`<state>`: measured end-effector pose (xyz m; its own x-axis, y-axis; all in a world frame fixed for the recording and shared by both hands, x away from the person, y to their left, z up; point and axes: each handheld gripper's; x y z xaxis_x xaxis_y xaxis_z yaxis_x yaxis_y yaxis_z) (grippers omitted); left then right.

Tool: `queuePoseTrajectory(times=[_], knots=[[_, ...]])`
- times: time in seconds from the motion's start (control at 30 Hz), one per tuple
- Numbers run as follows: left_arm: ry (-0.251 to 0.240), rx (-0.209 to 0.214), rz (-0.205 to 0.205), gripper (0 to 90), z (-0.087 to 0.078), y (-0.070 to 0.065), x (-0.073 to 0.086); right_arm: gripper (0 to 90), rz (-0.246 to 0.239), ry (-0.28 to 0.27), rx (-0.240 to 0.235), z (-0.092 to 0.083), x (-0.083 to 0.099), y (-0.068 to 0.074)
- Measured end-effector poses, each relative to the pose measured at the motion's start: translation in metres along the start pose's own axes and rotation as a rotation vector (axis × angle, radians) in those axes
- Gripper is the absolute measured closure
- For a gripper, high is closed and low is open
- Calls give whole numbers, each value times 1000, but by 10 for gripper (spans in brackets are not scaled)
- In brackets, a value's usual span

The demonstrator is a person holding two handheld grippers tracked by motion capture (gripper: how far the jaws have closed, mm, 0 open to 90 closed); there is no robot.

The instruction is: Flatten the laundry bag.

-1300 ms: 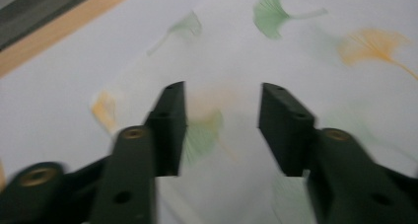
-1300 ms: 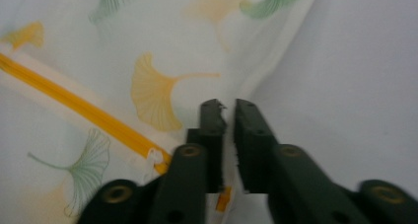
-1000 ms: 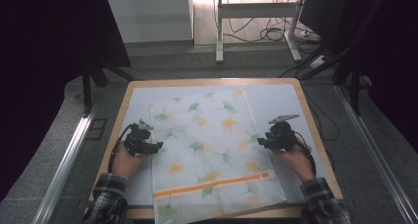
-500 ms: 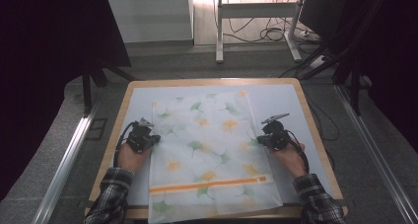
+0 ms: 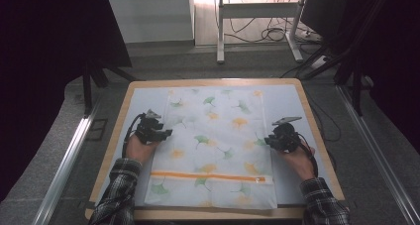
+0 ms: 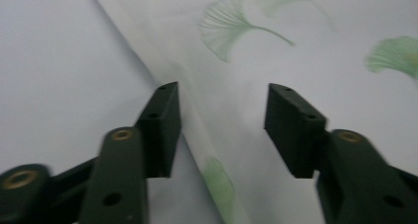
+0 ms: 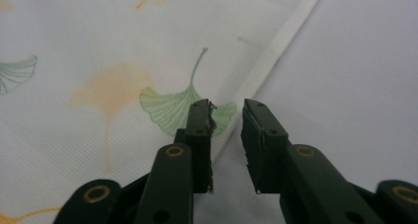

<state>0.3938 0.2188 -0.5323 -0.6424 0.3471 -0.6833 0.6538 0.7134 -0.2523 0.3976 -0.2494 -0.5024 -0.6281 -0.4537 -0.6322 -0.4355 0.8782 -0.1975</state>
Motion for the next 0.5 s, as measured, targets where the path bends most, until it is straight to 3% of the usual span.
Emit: queuePoseTrajectory(times=[0.1,0.13,0.17,0.3,0.37,0.5], knots=[[-7,25,50,303,-7,-15,8,631,-11,-31,-26,-7,0,1],[-7,25,50,267,-7,-15,8,607,-17,-37,-32,-8,0,2],[-31,27,71,234,-12,-23,12,583,-30,-44,-38,-10,1,3],[-52,11,122,196,-22,-35,22,500,-41,-59,-56,-16,4,4],[-73,25,139,177,-26,-39,26,473,-43,-60,-72,-19,6,4],[-134,41,119,121,-30,-46,30,418,-49,-73,-97,-28,14,6]])
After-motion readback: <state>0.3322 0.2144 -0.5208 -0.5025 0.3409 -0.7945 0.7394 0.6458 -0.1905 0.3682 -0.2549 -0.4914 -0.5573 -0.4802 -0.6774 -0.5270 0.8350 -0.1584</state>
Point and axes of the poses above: each handheld gripper's, and its own axes: z roughly forward along the jaws, x roughly out of its underside, y roughly to its left, and after that the axes turned 13 degrees about x, right-handed
